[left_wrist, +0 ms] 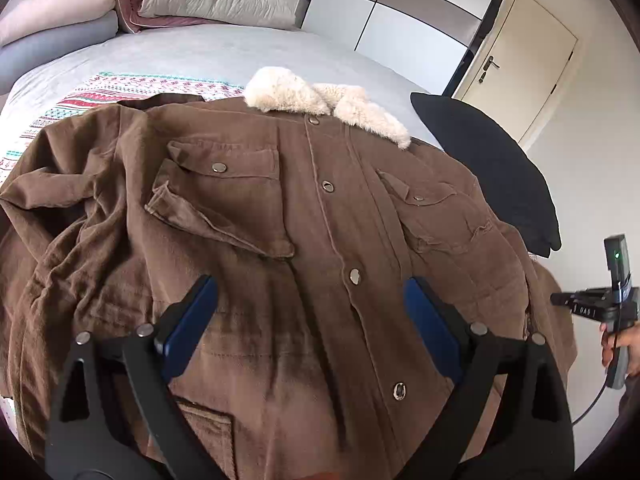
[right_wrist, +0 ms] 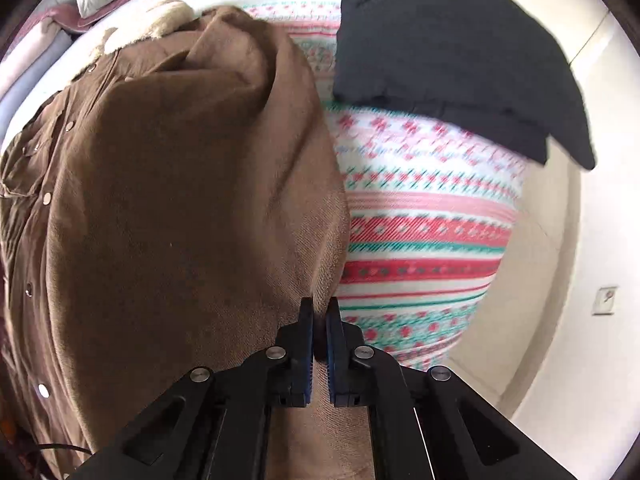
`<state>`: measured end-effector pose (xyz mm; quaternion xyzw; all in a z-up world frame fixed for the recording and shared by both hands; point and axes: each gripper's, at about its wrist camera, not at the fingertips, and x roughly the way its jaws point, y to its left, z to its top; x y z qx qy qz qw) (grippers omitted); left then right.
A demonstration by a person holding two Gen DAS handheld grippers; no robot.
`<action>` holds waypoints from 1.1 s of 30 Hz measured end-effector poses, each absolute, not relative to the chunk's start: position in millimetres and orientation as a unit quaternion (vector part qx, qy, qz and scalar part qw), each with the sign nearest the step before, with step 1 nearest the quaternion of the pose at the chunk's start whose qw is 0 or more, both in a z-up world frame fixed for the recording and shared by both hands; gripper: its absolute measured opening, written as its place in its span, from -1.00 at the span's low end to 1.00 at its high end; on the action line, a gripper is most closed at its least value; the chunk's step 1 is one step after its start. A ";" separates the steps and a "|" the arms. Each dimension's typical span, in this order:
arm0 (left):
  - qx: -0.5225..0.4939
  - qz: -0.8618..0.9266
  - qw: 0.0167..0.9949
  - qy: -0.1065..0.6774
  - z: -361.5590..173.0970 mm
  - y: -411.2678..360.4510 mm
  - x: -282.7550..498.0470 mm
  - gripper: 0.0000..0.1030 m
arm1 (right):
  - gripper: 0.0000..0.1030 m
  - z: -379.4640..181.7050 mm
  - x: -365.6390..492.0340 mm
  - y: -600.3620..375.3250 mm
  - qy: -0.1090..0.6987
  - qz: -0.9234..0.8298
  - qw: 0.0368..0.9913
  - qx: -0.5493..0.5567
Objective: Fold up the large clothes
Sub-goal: 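Grasp a sleeve with the right gripper, pull it outward, release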
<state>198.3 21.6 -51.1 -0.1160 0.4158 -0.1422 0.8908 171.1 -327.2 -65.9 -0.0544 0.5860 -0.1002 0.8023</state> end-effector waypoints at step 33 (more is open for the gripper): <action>-0.095 -0.074 0.897 0.426 -36.9 56.1 193.2 0.83 | 0.37 55.8 221.3 -274.5 0.442 -0.138 0.884 -0.072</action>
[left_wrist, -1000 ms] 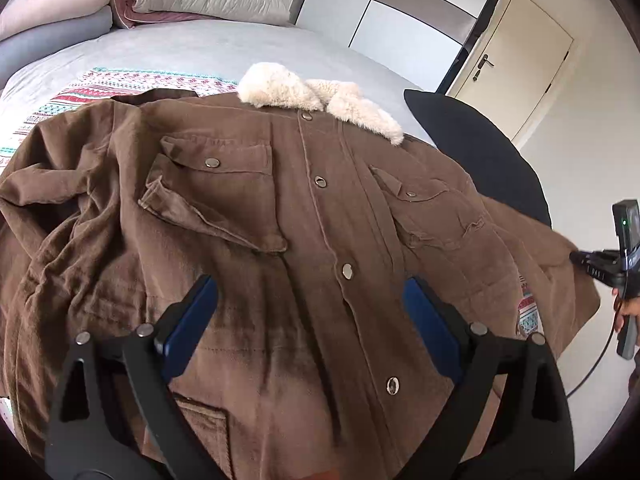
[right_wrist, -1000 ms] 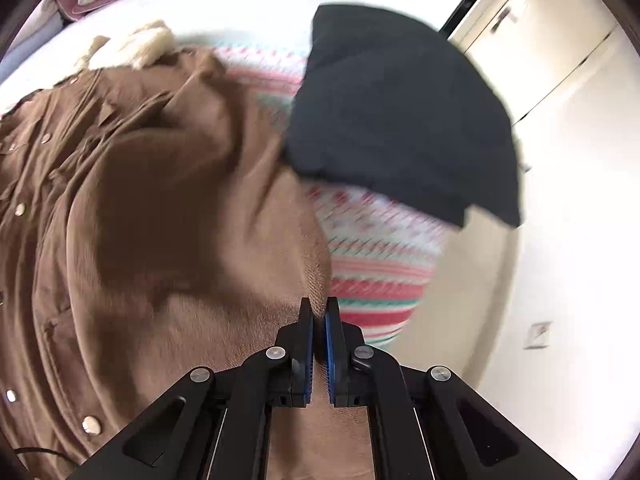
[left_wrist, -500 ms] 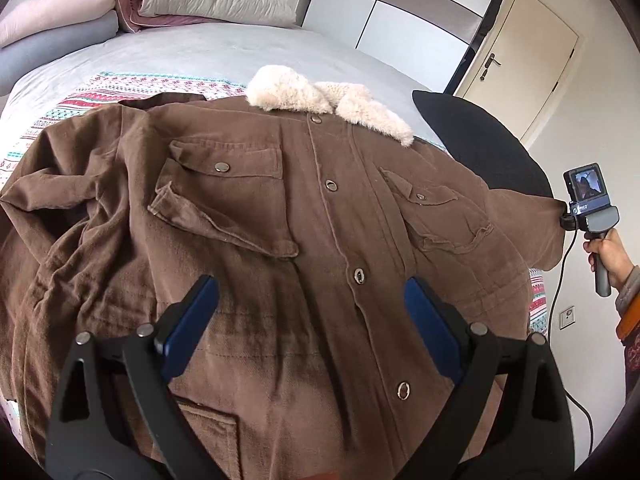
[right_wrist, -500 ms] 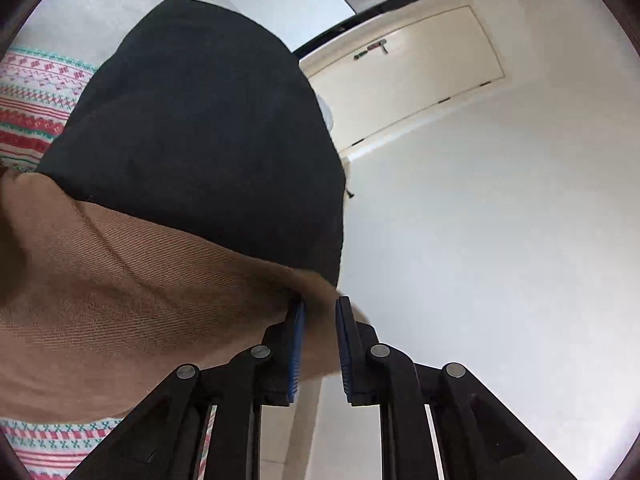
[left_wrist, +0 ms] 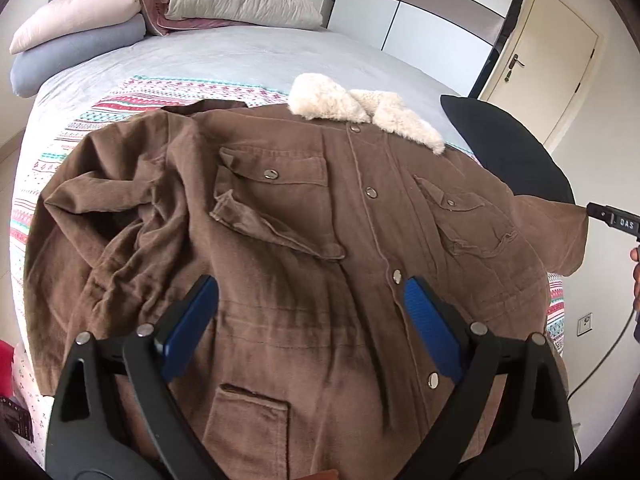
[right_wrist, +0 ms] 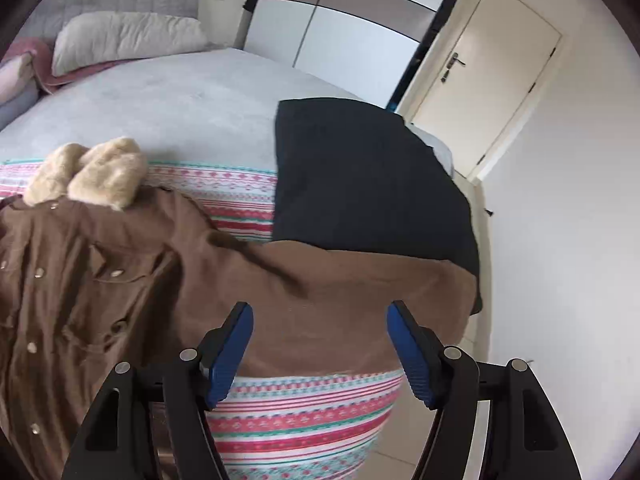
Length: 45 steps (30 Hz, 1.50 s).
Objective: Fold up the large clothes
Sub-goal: 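Grasp a sleeve with the right gripper, pull it outward, release, then grasp the other sleeve with the left gripper, pull it outward, release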
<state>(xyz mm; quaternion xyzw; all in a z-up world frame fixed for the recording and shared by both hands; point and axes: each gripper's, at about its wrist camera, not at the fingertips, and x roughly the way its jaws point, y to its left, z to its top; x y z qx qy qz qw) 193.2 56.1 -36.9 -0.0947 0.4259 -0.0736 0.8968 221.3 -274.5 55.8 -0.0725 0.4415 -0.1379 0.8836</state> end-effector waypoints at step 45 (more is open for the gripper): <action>0.045 0.304 0.868 0.390 25.7 320.2 214.4 -0.89 | 0.38 -72.4 189.9 -140.8 0.472 0.055 0.879 -0.019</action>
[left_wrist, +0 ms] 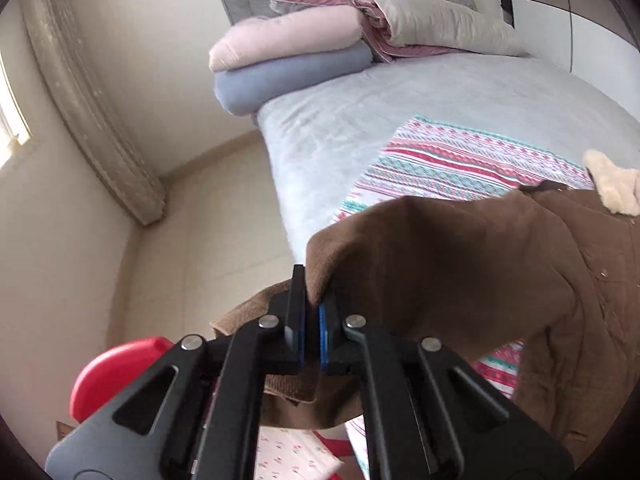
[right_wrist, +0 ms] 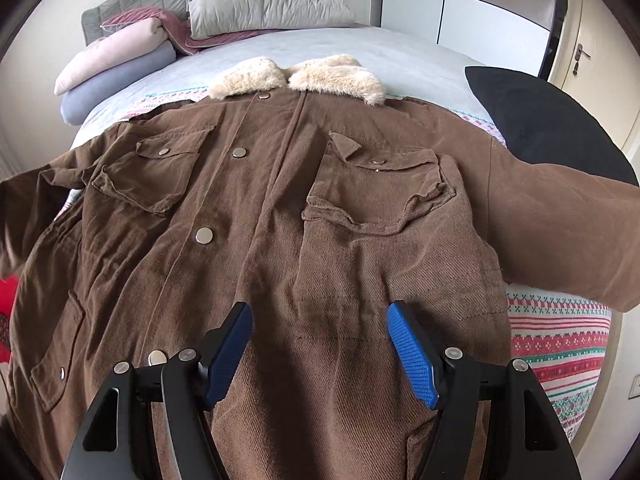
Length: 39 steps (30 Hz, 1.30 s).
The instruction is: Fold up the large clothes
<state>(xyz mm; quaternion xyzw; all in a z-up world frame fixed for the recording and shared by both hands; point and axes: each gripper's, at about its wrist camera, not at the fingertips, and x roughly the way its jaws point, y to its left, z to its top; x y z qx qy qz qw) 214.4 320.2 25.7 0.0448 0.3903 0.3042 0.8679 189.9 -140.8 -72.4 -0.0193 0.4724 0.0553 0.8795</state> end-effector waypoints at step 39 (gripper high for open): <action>-0.030 0.032 0.862 0.505 -60.3 104.1 220.2 0.68 | 0.54 -67.4 173.6 -168.2 0.474 0.069 0.877 0.039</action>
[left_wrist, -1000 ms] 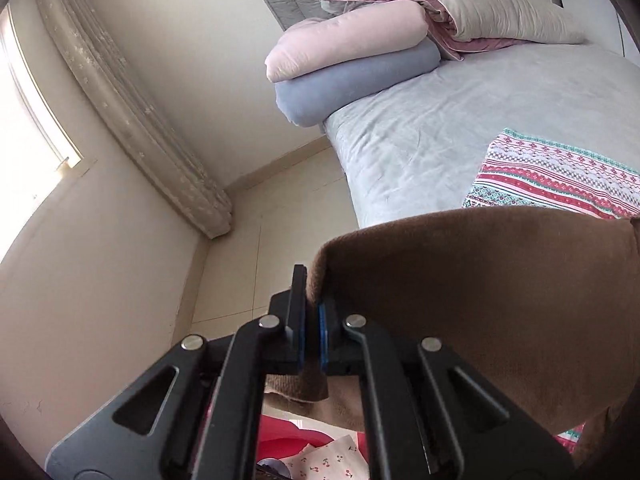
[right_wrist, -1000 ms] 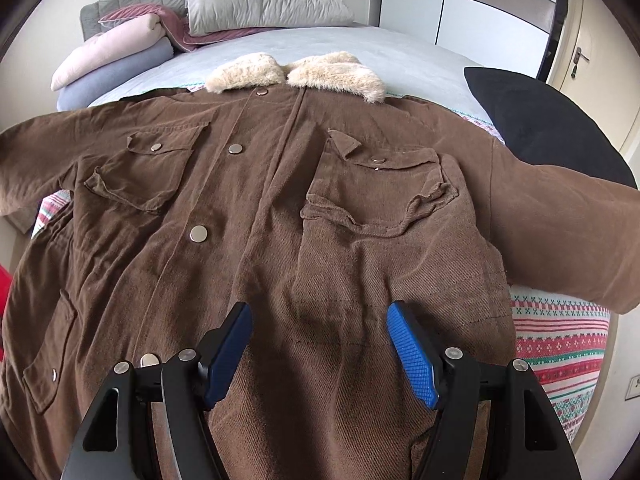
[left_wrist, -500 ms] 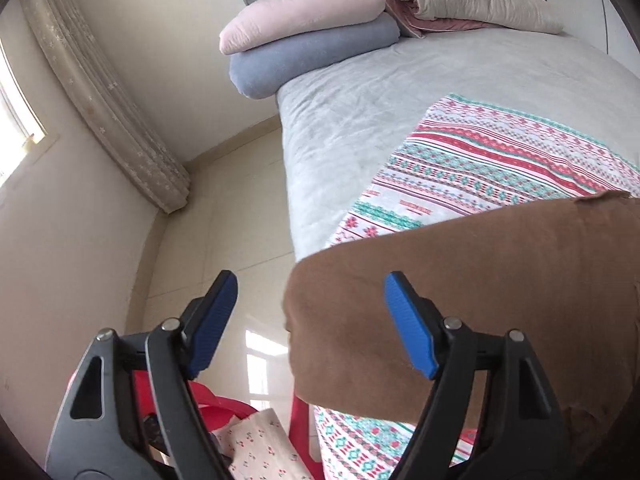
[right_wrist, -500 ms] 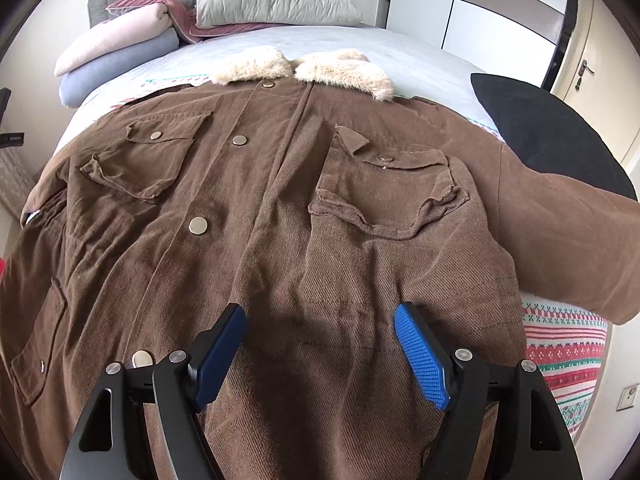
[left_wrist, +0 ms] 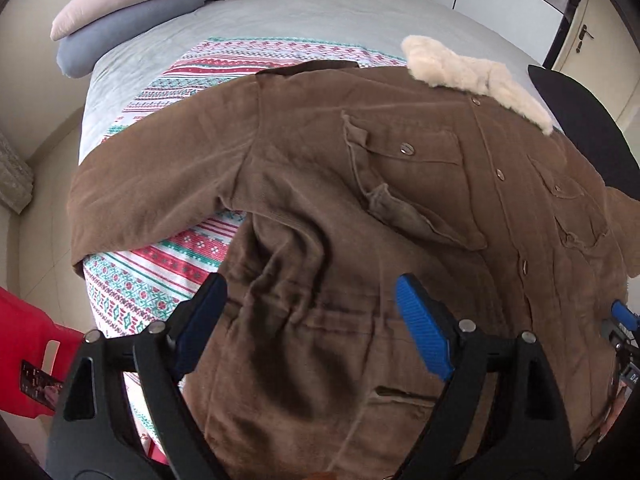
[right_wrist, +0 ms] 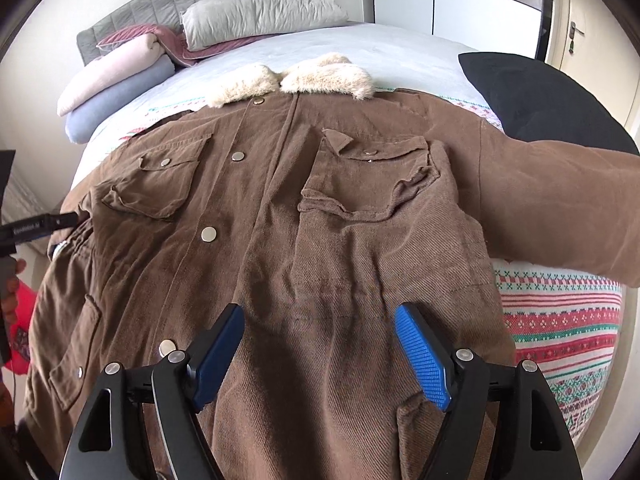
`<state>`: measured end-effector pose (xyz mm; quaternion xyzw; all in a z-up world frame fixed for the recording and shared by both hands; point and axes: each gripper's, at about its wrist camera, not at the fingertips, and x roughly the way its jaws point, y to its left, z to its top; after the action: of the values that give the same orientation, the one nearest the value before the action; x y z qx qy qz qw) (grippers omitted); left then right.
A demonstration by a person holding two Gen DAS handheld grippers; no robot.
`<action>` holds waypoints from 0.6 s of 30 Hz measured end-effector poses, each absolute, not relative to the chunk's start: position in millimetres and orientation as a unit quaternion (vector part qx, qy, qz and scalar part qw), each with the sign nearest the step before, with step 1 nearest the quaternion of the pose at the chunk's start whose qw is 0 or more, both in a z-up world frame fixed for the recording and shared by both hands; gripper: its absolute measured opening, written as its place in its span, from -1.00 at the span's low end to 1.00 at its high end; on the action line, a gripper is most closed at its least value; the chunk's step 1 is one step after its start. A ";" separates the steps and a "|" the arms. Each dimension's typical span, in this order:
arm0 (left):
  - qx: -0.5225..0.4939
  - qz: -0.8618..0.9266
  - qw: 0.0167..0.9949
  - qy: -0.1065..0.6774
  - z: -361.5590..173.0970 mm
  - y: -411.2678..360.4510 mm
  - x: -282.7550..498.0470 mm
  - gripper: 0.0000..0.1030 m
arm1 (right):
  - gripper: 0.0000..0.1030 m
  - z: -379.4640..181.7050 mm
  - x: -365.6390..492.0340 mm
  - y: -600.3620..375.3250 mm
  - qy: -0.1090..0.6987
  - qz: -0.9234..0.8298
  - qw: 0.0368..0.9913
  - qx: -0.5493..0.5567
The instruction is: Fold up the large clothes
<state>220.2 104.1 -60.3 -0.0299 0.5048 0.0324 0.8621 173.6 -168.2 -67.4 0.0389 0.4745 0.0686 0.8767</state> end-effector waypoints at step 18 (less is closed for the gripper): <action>-0.065 -0.072 0.885 0.455 -70.3 47.1 200.7 0.68 | 0.54 20.7 183.0 -491.2 0.400 -0.184 0.896 0.060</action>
<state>200.7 47.1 -70.3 -0.0653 0.4551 -0.0722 0.8851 183.0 -491.2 20.7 0.0605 0.3999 -0.1842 0.8958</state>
